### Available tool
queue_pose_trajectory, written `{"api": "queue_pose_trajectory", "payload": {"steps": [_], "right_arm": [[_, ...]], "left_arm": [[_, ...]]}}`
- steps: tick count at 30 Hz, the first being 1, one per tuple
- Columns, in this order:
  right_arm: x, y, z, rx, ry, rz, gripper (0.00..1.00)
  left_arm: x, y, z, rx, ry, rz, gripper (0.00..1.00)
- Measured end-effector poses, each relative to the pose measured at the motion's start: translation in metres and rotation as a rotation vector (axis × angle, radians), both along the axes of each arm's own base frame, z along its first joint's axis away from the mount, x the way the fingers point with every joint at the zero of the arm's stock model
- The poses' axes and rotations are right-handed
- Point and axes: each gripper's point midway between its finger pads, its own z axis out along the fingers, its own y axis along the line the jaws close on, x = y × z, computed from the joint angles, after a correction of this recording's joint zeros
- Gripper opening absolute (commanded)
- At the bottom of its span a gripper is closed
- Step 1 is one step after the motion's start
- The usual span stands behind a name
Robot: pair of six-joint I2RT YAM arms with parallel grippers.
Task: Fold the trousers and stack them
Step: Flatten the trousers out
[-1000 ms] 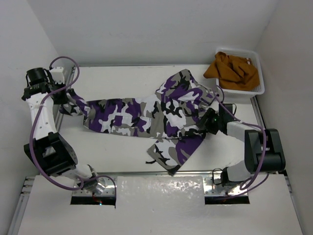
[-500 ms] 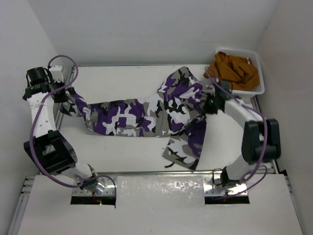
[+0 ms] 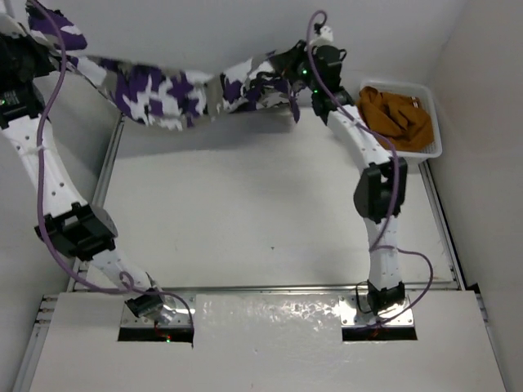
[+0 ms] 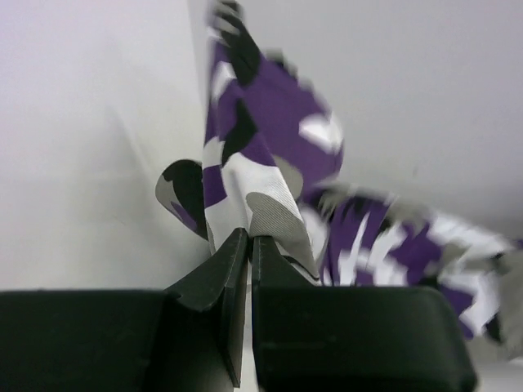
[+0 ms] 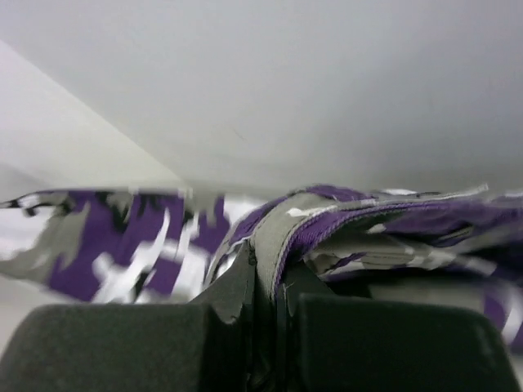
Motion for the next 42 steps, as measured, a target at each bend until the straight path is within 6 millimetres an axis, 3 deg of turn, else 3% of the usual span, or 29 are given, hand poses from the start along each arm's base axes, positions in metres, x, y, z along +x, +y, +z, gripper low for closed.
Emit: {"api": "queue_pose_trajectory", "payload": {"steps": [3,5,7,9,11,12,13,15,16,17,18,20,21,22,24,28,30,31,33,36,38,39,42], "right_arm": [[-0.038,-0.026,0.091,0.051,-0.141,-0.017,0.00],[-0.079,-0.048,0.154,0.083,-0.253,-0.028,0.00],[-0.125,-0.068,0.205,0.113,-0.364,-0.039,0.05],[-0.161,-0.082,0.237,0.136,-0.448,-0.044,0.18],[-0.181,-0.085,0.236,0.145,-0.472,-0.030,0.31],[-0.185,-0.084,0.229,0.146,-0.472,-0.019,0.39],[-0.184,-0.082,0.197,0.134,-0.411,-0.009,0.43],[-0.177,-0.074,0.123,0.091,-0.259,0.010,0.42],[-0.171,-0.070,0.071,0.059,-0.141,0.013,0.20],[-0.169,-0.069,0.016,0.013,-0.016,0.012,0.06],[-0.174,-0.070,-0.047,-0.035,0.136,0.010,0.00],[-0.202,-0.081,-0.146,-0.128,0.400,-0.008,0.00],[-0.222,-0.086,-0.182,-0.173,0.503,-0.010,0.00],[-0.235,-0.092,-0.202,-0.205,0.565,-0.014,0.00],[-0.249,-0.097,-0.215,-0.248,0.611,-0.013,0.00],[-0.249,-0.100,-0.195,-0.282,0.540,-0.014,0.00],[-0.249,-0.104,-0.189,-0.302,0.523,-0.023,0.39],[-0.249,-0.106,-0.188,-0.318,0.528,-0.031,0.49],[-0.247,-0.109,-0.187,-0.366,0.538,-0.025,0.59],[-0.238,-0.112,-0.185,-0.425,0.549,-0.021,0.56],[-0.236,-0.113,-0.191,-0.447,0.562,-0.016,0.41],[-0.237,-0.114,-0.194,-0.453,0.573,-0.015,0.28],[-0.243,-0.116,-0.212,-0.476,0.630,-0.007,0.13]], "left_arm": [[-0.032,-0.011,0.042,0.033,-0.117,0.011,0.00],[-0.045,-0.020,0.069,0.052,-0.192,0.005,0.00],[-0.050,-0.027,0.090,0.066,-0.257,-0.015,0.00],[-0.049,-0.031,0.094,0.062,-0.276,-0.033,0.00],[-0.045,-0.032,0.084,0.048,-0.256,-0.048,0.00],[-0.042,-0.032,0.075,0.037,-0.238,-0.054,0.00],[-0.039,-0.031,0.062,0.022,-0.210,-0.061,0.00],[-0.036,-0.032,0.029,-0.011,-0.140,-0.074,0.00],[-0.035,-0.032,0.012,-0.023,-0.102,-0.081,0.00],[-0.036,-0.034,-0.004,-0.037,-0.063,-0.087,0.00],[-0.037,-0.037,-0.021,-0.049,-0.024,-0.096,0.00],[-0.039,-0.038,-0.045,-0.061,0.034,-0.100,0.00],[-0.042,-0.039,-0.055,-0.067,0.062,-0.101,0.00],[-0.043,-0.039,-0.061,-0.068,0.077,-0.100,0.00],[-0.046,-0.039,-0.064,-0.057,0.086,-0.096,0.00],[-0.051,-0.041,-0.057,-0.027,0.073,-0.095,0.00],[-0.053,-0.042,-0.052,-0.013,0.061,-0.096,0.00],[-0.053,-0.042,-0.050,-0.009,0.056,-0.096,0.00],[-0.054,-0.042,-0.048,-0.001,0.051,-0.096,0.00],[-0.054,-0.042,-0.048,0.002,0.053,-0.096,0.00],[-0.054,-0.041,-0.048,0.003,0.053,-0.094,0.00],[-0.054,-0.041,-0.048,0.005,0.054,-0.093,0.00],[-0.055,-0.040,-0.049,0.012,0.058,-0.087,0.00]]}}
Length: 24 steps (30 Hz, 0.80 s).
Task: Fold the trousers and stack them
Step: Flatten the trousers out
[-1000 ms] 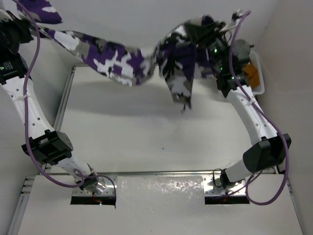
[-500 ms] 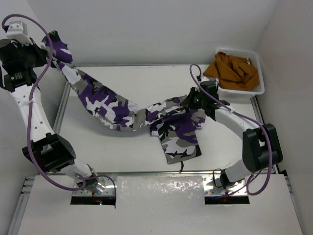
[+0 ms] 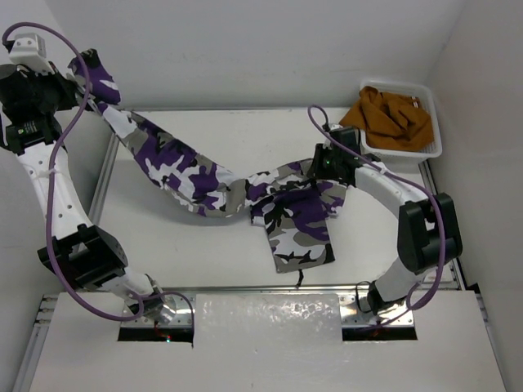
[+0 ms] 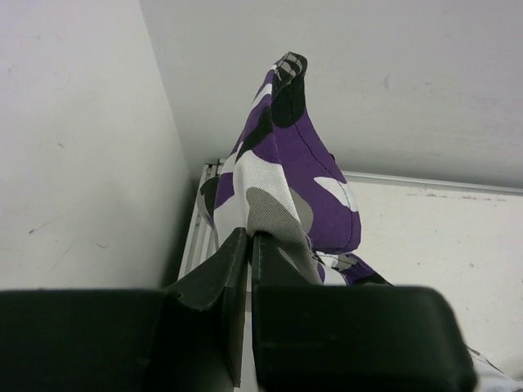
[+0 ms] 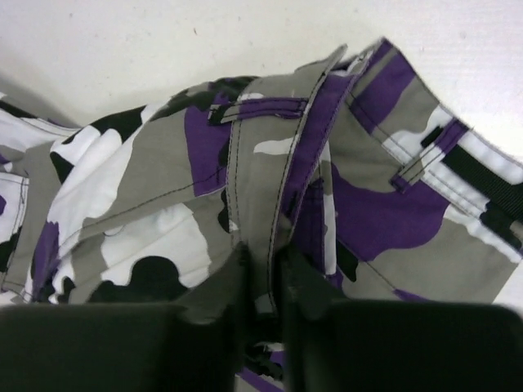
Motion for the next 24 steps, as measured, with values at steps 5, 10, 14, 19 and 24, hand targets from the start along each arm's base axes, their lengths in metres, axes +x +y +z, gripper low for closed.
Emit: {"api": "queue_pose_trajectory", "payload": {"steps": [5,10,14,19,24], "right_arm": [[-0.006,-0.003,-0.008,-0.015,0.041,-0.005,0.00],[-0.011,-0.008,-0.002,-0.118,0.047,0.018,0.00],[-0.011,-0.010,0.023,-0.268,0.002,0.067,0.00],[0.005,0.013,0.092,-0.441,-0.143,0.183,0.00],[0.041,0.103,0.193,-0.251,-0.403,0.333,0.00]], "left_arm": [[-0.001,0.002,-0.002,0.009,0.008,0.010,0.00],[-0.001,0.003,-0.002,0.012,0.010,0.014,0.00],[-0.001,0.004,-0.002,0.012,0.012,0.019,0.00],[-0.001,0.005,-0.002,0.009,0.012,0.027,0.00],[-0.002,0.012,-0.001,-0.005,0.008,0.070,0.00]]}}
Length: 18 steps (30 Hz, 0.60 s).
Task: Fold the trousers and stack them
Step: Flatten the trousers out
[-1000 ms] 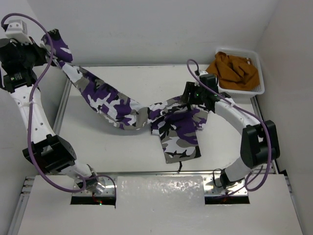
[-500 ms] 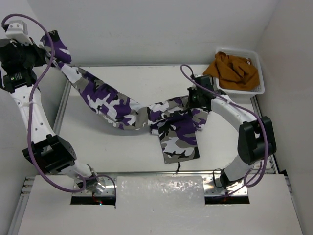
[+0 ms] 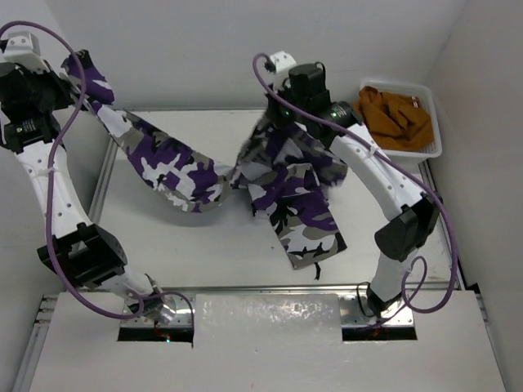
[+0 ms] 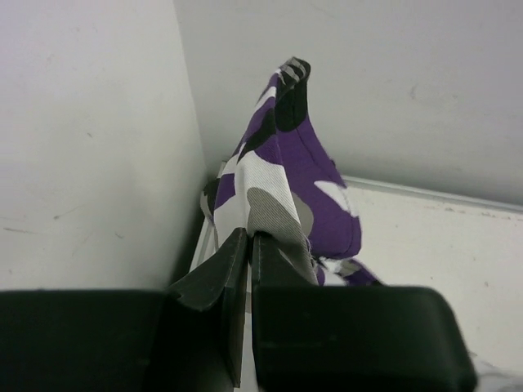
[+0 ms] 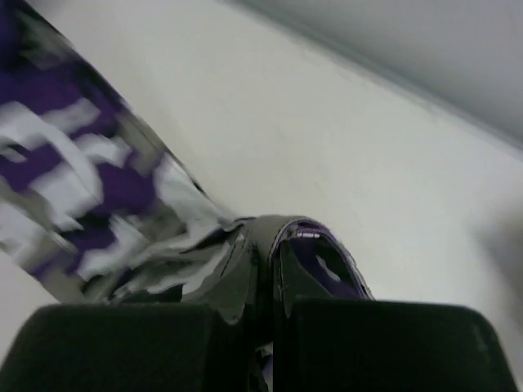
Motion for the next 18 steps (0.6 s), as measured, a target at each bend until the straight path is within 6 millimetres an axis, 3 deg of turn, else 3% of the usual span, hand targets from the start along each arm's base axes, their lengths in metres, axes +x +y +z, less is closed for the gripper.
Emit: {"api": "queue_pose_trajectory", "payload": {"steps": [3,5,7,9,11,12,13,15,17,18], "right_arm": [[0.009,0.065,0.062,0.245,-0.116,0.169,0.00],[0.004,0.092,0.093,0.383,-0.164,0.267,0.00],[-0.004,0.104,0.116,0.473,-0.196,0.330,0.00],[-0.007,0.097,0.135,0.569,-0.222,0.353,0.00],[-0.004,0.059,0.144,0.655,-0.232,0.312,0.00],[0.002,0.024,0.143,0.689,-0.237,0.243,0.00],[0.011,-0.026,0.137,0.713,-0.251,0.125,0.00],[0.012,-0.126,0.106,0.715,-0.246,-0.158,0.00],[-0.013,-0.226,0.061,0.668,-0.243,-0.497,0.00],[-0.033,-0.258,0.041,0.634,-0.236,-0.638,0.00]], "left_arm": [[0.001,0.013,0.009,-0.017,-0.019,0.037,0.00],[-0.001,0.032,0.020,-0.040,-0.048,0.071,0.00],[-0.008,0.058,0.031,-0.057,-0.077,0.119,0.00],[-0.015,0.082,0.044,-0.062,-0.109,0.164,0.00],[-0.022,0.098,0.052,-0.067,-0.131,0.198,0.00],[-0.024,0.100,0.053,-0.074,-0.136,0.197,0.00],[-0.024,0.097,0.053,-0.085,-0.138,0.182,0.00],[-0.020,0.086,0.051,-0.102,-0.136,0.126,0.00],[-0.021,0.070,0.037,-0.120,-0.106,0.068,0.00],[-0.024,0.061,0.026,-0.128,-0.078,0.039,0.00]]}}
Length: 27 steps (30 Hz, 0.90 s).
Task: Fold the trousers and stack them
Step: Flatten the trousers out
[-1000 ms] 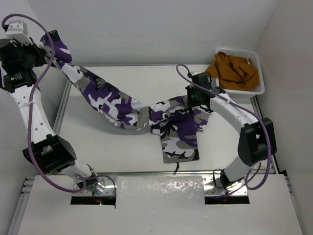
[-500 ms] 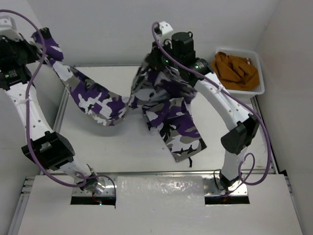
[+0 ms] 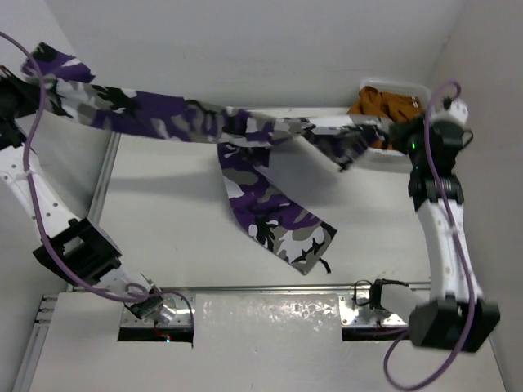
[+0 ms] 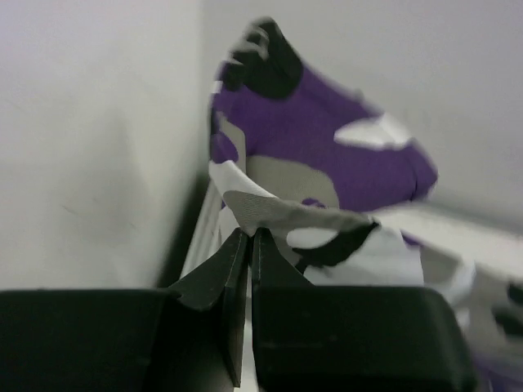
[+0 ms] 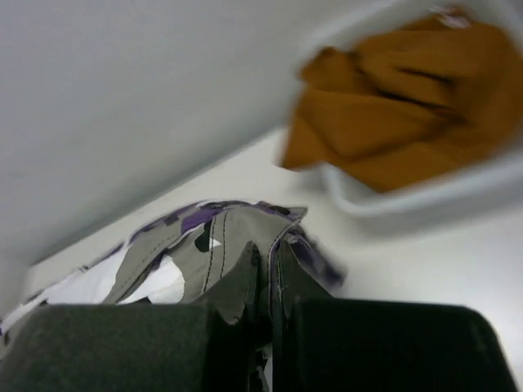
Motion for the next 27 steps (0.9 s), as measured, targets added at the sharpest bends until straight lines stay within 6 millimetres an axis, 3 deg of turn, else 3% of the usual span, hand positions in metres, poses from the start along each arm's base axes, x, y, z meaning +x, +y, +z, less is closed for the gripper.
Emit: {"api": "queue_pose_trajectory", "payload": {"steps": [1,4,7,9,11,13,15,16,18,19,21,23,27], "right_arm": [[-0.025,-0.021,-0.014,-0.020,0.035,-0.104,0.00],[-0.092,-0.040,-0.046,-0.088,0.096,-0.258,0.00],[-0.135,-0.055,-0.091,-0.120,0.179,-0.372,0.00],[-0.155,-0.066,-0.125,-0.140,0.265,-0.440,0.00],[-0.186,-0.078,-0.171,-0.165,0.391,-0.523,0.00],[-0.207,-0.086,-0.191,-0.195,0.455,-0.579,0.00],[-0.222,-0.094,-0.192,-0.223,0.465,-0.633,0.04],[-0.226,-0.099,-0.190,-0.234,0.457,-0.660,0.30],[-0.233,-0.108,-0.186,-0.263,0.455,-0.719,0.62],[-0.236,-0.112,-0.185,-0.277,0.459,-0.743,0.68],[-0.242,-0.118,-0.185,-0.305,0.475,-0.778,0.76],[-0.246,-0.123,-0.184,-0.325,0.487,-0.803,0.80],[-0.248,-0.129,-0.166,-0.380,0.475,-0.824,0.75]], "left_arm": [[-0.005,-0.012,-0.012,-0.003,0.028,-0.037,0.00],[-0.026,-0.048,-0.053,0.000,0.155,-0.154,0.00],[-0.047,-0.072,-0.088,0.029,0.282,-0.260,0.00],[-0.067,-0.086,-0.121,0.041,0.394,-0.326,0.00],[-0.091,-0.099,-0.157,0.047,0.520,-0.401,0.00],[-0.117,-0.112,-0.195,0.031,0.647,-0.471,0.00],[-0.146,-0.121,-0.232,0.012,0.789,-0.521,0.00],[-0.159,-0.123,-0.248,0.012,0.850,-0.541,0.00],[-0.181,-0.127,-0.273,0.013,0.953,-0.584,0.06],[-0.189,-0.128,-0.281,0.022,0.986,-0.602,0.10],[-0.205,-0.129,-0.298,0.047,1.059,-0.637,0.21],[-0.219,-0.127,-0.308,0.077,1.119,-0.658,0.24],[-0.243,-0.116,-0.317,0.156,1.236,-0.668,0.30]]}}
